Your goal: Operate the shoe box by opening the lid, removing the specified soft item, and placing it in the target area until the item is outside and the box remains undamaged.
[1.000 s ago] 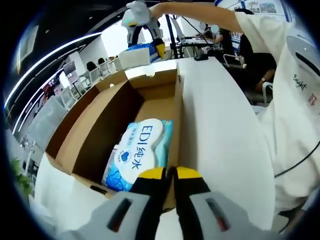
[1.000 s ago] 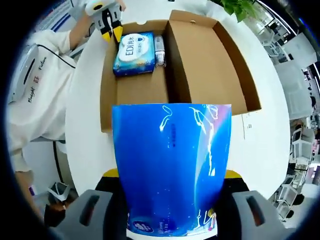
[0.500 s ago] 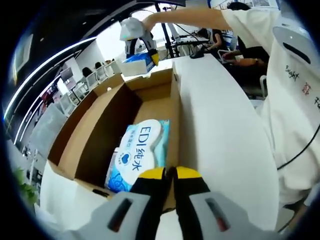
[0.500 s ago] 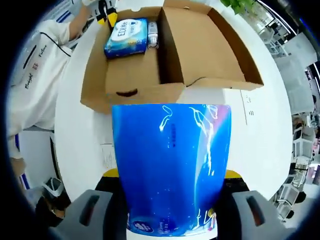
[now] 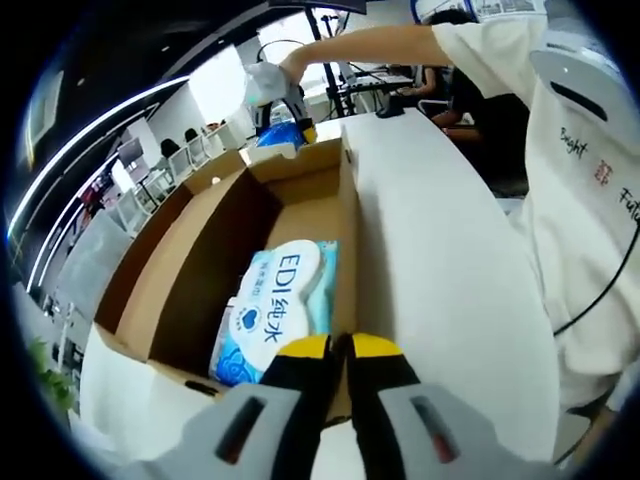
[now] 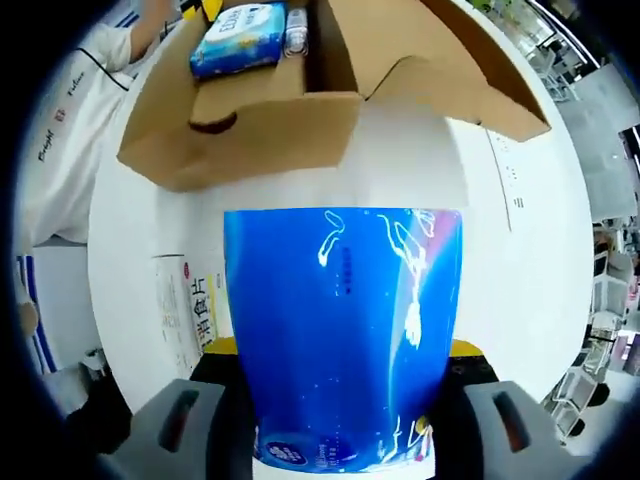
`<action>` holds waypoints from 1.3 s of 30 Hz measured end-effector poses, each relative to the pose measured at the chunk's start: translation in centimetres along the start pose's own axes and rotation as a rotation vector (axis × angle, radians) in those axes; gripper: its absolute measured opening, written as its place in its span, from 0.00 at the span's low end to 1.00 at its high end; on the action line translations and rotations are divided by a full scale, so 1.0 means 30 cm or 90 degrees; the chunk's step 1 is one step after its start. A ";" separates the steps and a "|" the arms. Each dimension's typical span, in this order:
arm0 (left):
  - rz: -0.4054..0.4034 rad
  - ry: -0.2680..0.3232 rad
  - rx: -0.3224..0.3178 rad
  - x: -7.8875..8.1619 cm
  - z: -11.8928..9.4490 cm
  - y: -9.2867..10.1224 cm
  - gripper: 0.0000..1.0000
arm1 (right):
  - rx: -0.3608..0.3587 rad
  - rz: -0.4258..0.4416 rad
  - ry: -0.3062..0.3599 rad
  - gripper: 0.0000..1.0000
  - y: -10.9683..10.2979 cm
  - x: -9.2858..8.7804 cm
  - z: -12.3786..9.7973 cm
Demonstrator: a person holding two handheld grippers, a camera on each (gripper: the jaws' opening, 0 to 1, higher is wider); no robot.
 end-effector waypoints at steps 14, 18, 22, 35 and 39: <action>-0.008 -0.003 0.004 0.000 -0.002 -0.002 0.06 | 0.013 -0.003 -0.011 0.70 0.014 -0.036 0.069; -0.012 -0.006 0.004 0.001 -0.001 -0.002 0.06 | 0.025 -0.005 -0.004 0.70 0.007 -0.035 0.078; -0.015 -0.006 0.006 0.000 -0.002 -0.003 0.06 | 0.026 -0.018 0.003 0.70 0.011 -0.035 0.089; -0.020 -0.007 0.012 -0.002 -0.003 -0.006 0.07 | 0.035 -0.038 -0.018 0.77 0.005 -0.041 0.118; -0.017 -0.006 0.014 -0.003 -0.004 -0.005 0.07 | 0.034 -0.052 -0.022 0.77 0.002 -0.036 0.113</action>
Point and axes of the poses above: the point that each gripper's makers call its tool centre point, and the gripper's own axes: z roughly forward along the fingers, y roughly to its right, x roughly out of its top, the point moved 6 cm from there along -z, roughly backward along the fingers, and after that the axes turned 8 degrees about y, right-handed, at the moved point
